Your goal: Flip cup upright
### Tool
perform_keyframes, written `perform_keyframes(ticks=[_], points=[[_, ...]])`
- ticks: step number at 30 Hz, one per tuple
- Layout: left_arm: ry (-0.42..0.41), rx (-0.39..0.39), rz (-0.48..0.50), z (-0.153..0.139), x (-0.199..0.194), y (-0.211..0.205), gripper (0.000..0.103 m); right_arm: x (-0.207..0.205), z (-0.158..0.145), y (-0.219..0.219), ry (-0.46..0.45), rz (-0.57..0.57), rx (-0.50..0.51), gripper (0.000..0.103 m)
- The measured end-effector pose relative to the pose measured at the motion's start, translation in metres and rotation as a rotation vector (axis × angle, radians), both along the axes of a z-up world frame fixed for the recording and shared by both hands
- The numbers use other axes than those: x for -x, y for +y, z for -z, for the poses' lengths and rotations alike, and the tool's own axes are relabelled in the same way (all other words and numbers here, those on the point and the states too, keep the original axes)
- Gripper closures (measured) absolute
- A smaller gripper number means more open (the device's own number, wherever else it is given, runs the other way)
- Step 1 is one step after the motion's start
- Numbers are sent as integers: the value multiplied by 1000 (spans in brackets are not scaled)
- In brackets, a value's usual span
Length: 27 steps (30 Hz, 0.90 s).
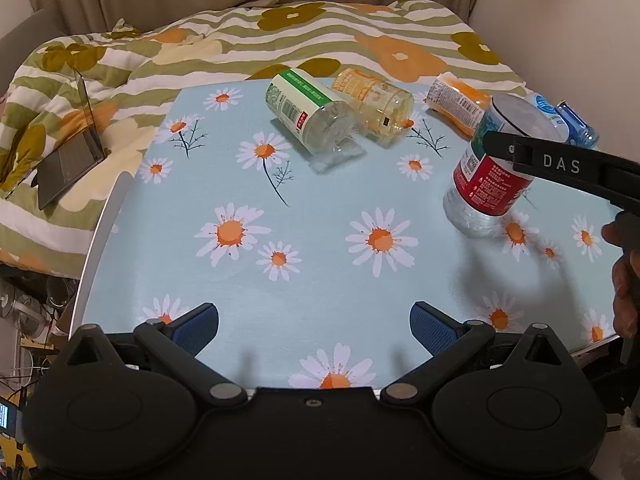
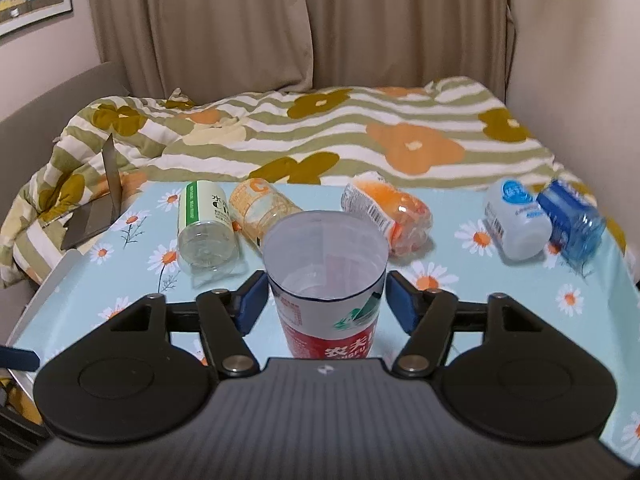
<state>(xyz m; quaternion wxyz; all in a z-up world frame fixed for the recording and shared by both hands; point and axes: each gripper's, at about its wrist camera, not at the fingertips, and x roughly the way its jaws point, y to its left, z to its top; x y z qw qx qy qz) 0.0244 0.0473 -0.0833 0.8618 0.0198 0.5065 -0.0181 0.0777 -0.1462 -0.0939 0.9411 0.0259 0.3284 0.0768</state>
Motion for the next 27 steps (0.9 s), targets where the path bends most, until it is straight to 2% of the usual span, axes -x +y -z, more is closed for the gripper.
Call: perform_keyframes(ticks=[2,9,17,22,27], points=[[-3,-2,-2,-1,1,-1,0,2,-1,-1,-8,8,-5,0],[-40,-9,-9,-15,3,-7,0,0,-13,-11,75,-2,-4,0],[-164,-16,7,-55,2,-24,0,28,-59,-39,131,-10,54,0],[-248,-25,8,-75,5,-35,0,46,-77,-58,174,31,93,0],[-290,-53,19,-80,12,-43,0,60,-79,-77,206,79,108,0]])
